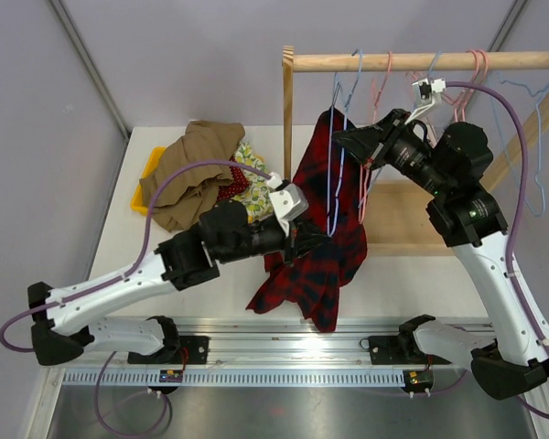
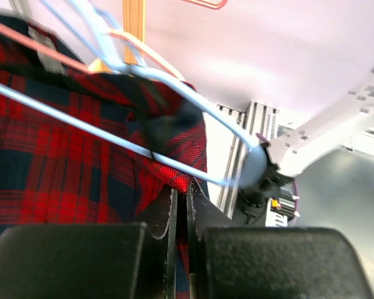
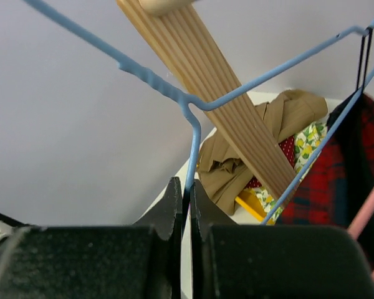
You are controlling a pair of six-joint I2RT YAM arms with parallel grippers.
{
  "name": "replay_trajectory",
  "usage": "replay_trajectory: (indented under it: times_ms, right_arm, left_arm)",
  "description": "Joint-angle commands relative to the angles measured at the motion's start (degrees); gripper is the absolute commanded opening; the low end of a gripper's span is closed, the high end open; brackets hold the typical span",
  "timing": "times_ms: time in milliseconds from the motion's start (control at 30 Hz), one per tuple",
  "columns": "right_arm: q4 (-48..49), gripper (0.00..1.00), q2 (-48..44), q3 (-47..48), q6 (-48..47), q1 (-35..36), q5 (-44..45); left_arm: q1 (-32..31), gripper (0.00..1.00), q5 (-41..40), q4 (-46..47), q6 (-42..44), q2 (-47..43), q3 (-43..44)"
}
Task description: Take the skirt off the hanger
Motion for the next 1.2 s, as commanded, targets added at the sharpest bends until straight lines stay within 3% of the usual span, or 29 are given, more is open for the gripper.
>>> replay_trajectory:
  times_ms: [0, 300, 567, 867, 967, 1167]
  right_arm:
    - [8.99, 0.0, 0.61, -0.72, -6.61, 0.22, 3.78]
    - [11.02, 0.0, 3.07, -1.86, -9.15, 0.22, 7.99]
    - [12.51, 0.0, 4.65, 0.32, -8.81, 0.22, 9.14]
    - [6.89, 0.0, 4.31, 10.43, -6.96, 0.22, 6.94]
    - [1.89, 0.0, 4.48, 14.46, -6.27, 0.22, 7.29]
    - [-13.66, 0.0, 2.03, 18.8, 0.84, 0.22, 5.19]
  left_arm:
    - [-3.46, 0.0, -5.09, 1.77, 3.45, -8.73, 4.77]
    - [-9.09, 0.0, -10.46, -2.73, 4.24, -14.37, 3.36]
    - [-10.24, 0.0, -5.72, -6.06, 4.25, -10.69, 4.68]
    - [-13.66, 0.0, -5.27, -0.45, -0.58, -10.06, -6.83]
    - [-14.11, 0.0, -7.2, -0.79, -0.76, -9.8, -8.33]
    - [-14.11, 0.0, -25.2, -4.22, 2.56, -6.56, -5.88]
